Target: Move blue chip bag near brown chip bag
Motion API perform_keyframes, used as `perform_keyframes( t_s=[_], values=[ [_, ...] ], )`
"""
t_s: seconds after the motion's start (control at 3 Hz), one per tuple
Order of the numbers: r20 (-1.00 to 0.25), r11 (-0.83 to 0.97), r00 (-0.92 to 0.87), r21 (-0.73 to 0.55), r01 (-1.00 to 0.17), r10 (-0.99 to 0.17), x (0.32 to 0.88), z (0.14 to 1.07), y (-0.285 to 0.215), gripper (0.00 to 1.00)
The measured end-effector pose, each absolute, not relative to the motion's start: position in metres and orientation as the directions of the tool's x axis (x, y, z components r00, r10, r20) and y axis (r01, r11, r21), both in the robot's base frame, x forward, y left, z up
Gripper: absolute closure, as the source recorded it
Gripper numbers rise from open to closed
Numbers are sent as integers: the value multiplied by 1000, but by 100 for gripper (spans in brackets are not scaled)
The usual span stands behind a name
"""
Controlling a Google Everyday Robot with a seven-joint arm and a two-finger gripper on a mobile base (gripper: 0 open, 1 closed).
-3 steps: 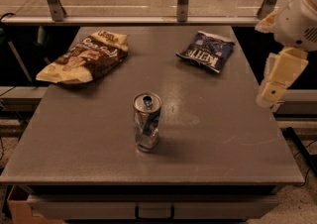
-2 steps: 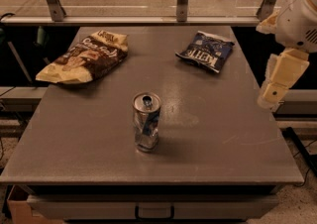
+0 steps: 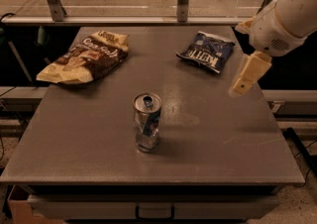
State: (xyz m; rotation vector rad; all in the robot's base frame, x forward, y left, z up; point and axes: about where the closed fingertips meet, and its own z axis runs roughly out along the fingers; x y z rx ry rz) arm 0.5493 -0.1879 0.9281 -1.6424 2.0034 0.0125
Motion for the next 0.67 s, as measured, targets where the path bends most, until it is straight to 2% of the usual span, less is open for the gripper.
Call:
perform_keyframes(
  t_s=[0.67],
  values=[
    [-575,347,-132,-283,-894,-807,624,909,-161,0]
  ],
)
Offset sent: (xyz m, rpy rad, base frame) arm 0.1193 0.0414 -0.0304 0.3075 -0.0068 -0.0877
